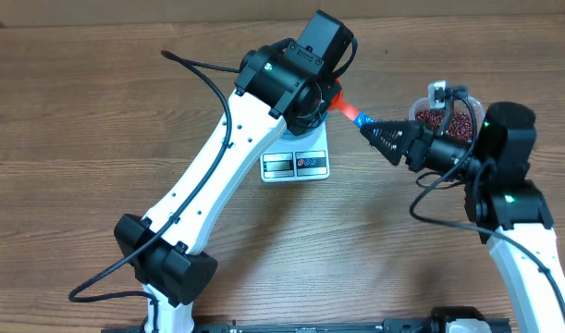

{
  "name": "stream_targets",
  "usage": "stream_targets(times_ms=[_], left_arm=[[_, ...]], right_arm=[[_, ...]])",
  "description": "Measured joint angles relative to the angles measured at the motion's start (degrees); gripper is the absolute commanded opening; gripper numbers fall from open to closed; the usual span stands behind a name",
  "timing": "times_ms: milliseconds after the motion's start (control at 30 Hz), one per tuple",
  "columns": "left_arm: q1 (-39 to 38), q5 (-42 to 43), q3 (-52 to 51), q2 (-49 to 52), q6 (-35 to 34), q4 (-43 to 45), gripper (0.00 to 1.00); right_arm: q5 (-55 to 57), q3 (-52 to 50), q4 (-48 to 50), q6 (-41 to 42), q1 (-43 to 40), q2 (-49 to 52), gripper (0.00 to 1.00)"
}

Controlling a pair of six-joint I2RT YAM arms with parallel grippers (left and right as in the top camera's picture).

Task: Scoop item into bowl and weigh 150g on scale
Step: 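Carry the scoop over the bowl toward the right gripper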

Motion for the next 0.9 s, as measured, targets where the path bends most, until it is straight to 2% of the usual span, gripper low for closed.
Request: stream_targets(times_ms=[233, 533, 800, 900], left_arm=[[0.0, 2.0, 0.0, 0.0, -0.2, 0.0, 0.04], [-0.1, 3.7, 0.0, 0.0, -0.6, 0.0, 0.04], [-0.2, 4.3, 0.0, 0.0, -0.6, 0.0, 0.04], [-0.2, 4.3, 0.0, 0.0, -0.6, 0.0, 0.04]], right_arm=[[2.1, 0.0, 2.2, 6.1, 0.0, 2.0, 0.49], [4.2, 0.0, 3.2, 9.5, 0.2, 2.1, 0.4], [6.8, 0.0, 4.6, 11.4, 4.0, 2.1, 0.26], [7.7, 0.0, 4.7, 12.2, 4.2, 2.1, 0.24]])
